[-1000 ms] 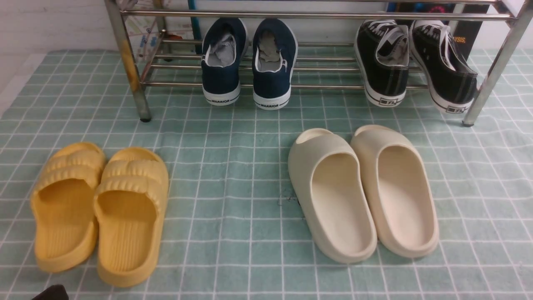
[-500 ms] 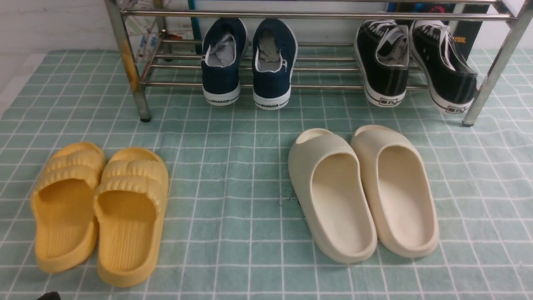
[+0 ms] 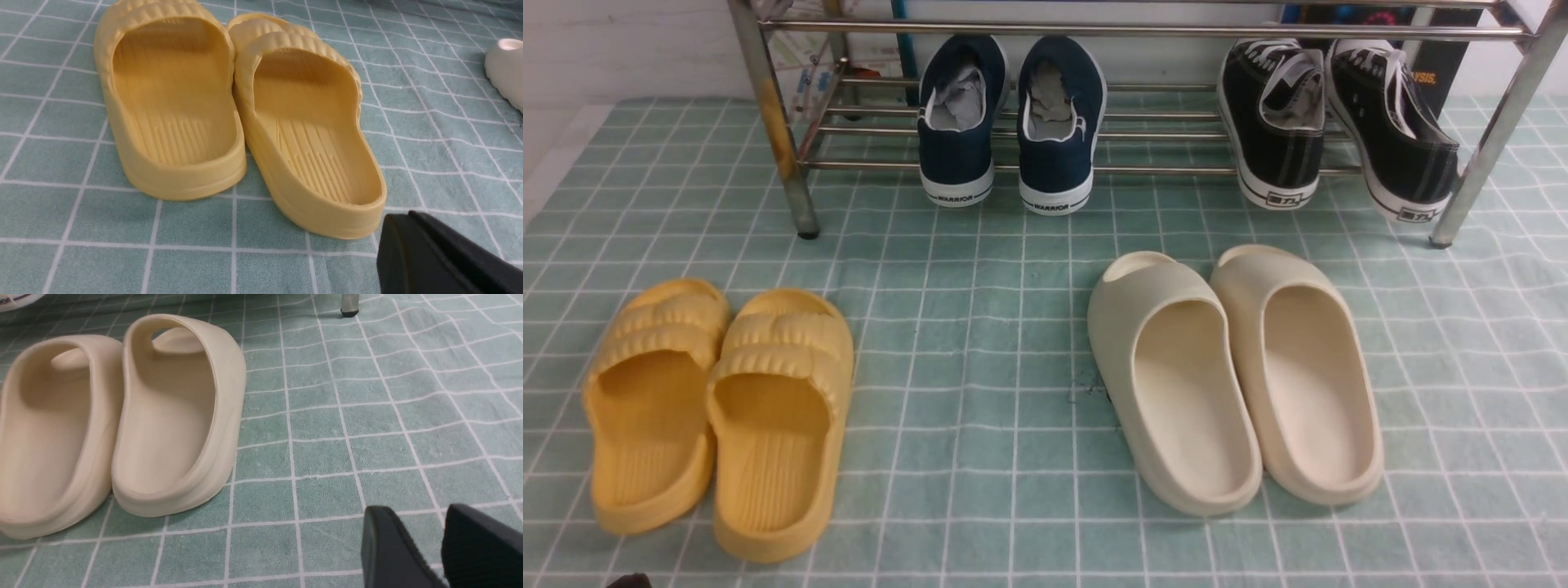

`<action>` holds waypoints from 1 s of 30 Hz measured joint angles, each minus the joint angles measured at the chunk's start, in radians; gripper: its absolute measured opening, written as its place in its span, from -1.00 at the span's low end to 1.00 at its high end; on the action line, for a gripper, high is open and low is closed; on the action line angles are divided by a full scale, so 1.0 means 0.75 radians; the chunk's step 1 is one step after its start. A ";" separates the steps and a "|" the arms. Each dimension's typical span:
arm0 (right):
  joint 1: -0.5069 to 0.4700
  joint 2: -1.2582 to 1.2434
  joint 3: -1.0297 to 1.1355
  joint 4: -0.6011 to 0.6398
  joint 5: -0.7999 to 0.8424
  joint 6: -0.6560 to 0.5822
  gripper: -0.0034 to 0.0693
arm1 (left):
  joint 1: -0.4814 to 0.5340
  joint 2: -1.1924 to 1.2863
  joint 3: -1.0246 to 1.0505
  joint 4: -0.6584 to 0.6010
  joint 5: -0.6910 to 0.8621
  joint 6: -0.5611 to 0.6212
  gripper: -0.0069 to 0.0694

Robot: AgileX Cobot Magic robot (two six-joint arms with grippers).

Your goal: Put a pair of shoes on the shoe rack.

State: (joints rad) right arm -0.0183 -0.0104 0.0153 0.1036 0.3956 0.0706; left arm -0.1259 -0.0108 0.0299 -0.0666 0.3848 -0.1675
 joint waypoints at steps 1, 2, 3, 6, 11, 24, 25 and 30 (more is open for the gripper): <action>0.000 0.000 0.000 0.000 0.000 0.000 -0.25 | 0.000 0.000 0.000 -0.001 0.008 0.000 -0.85; 0.000 0.000 0.000 0.000 0.000 0.000 -0.25 | 0.000 0.000 0.000 -0.001 0.016 0.000 -0.85; 0.000 0.000 0.000 0.000 0.000 0.000 -0.25 | 0.000 0.000 0.000 -0.001 0.019 0.000 -0.85; 0.000 0.000 0.000 0.000 0.000 0.000 -0.25 | 0.000 0.000 0.000 -0.001 0.021 0.001 -0.85; 0.000 0.000 0.000 0.000 0.000 0.000 -0.25 | 0.000 0.000 0.000 -0.003 0.022 0.001 -0.85; 0.000 0.000 0.000 0.000 0.000 0.000 -0.25 | 0.000 0.000 0.000 -0.003 0.022 0.001 -0.85; 0.000 0.000 0.000 0.000 0.000 0.000 -0.25 | 0.000 0.000 0.000 -0.003 0.022 0.001 -0.85; 0.000 0.000 0.000 0.000 0.000 0.000 -0.25 | 0.000 0.000 0.000 -0.003 0.022 0.001 -0.85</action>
State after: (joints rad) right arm -0.0183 -0.0104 0.0153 0.1036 0.3956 0.0706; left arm -0.1259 -0.0108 0.0299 -0.0685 0.4010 -0.1667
